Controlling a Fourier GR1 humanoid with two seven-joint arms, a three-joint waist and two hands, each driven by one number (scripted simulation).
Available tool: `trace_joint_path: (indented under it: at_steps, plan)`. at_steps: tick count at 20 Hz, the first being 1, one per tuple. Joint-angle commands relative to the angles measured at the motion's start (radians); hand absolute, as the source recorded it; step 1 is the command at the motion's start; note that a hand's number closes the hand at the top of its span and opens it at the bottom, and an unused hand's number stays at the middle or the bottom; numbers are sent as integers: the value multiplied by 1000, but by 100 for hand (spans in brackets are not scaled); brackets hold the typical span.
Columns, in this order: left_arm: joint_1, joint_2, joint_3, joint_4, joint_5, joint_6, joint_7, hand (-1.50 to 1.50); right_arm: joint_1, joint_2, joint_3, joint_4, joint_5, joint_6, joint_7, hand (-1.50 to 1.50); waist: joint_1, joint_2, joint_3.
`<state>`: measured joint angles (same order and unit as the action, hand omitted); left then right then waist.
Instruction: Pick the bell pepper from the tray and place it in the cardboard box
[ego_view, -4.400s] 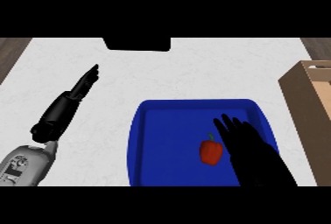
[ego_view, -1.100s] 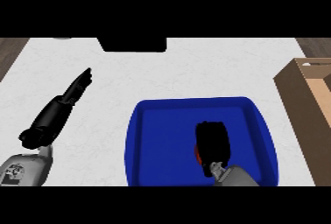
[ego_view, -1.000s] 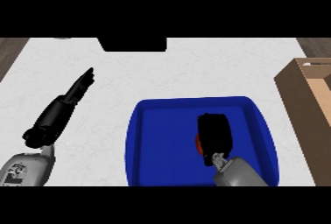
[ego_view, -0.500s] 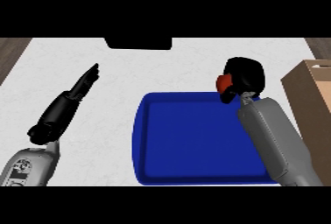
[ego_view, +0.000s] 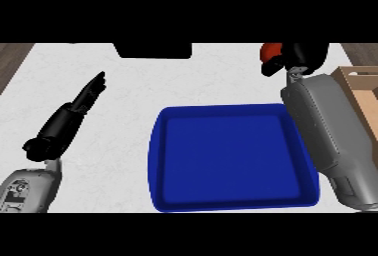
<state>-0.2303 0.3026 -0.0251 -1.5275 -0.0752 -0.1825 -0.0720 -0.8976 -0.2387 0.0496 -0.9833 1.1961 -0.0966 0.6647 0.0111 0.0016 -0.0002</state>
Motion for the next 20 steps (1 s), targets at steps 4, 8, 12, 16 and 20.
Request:
trace_joint_path:
  at_steps: [4, 8, 12, 16, 20]
  plan:
    - [14, -17, -2, 3, -8, 7, -5, 0, 30, -110, -144, -69, 25, -139, 142, 150, -19, -4, 1]
    - [-11, -22, -2, 12, -25, 10, 5, 0, -1, -183, -200, -111, 17, -52, 200, 150, -20, -4, 0]
    - [25, -27, 4, -7, -30, 6, -26, 0, 74, -258, -281, -127, -38, -79, 150, 150, -13, -2, 0]
    - [43, -43, -19, -30, -53, 15, -14, 0, 136, -379, -324, -58, -78, -4, 39, 150, -14, -1, 0]
    - [41, 15, 45, -66, 7, -42, 27, 0, 206, -380, -368, -8, -155, 94, 15, 150, -8, -1, 1]
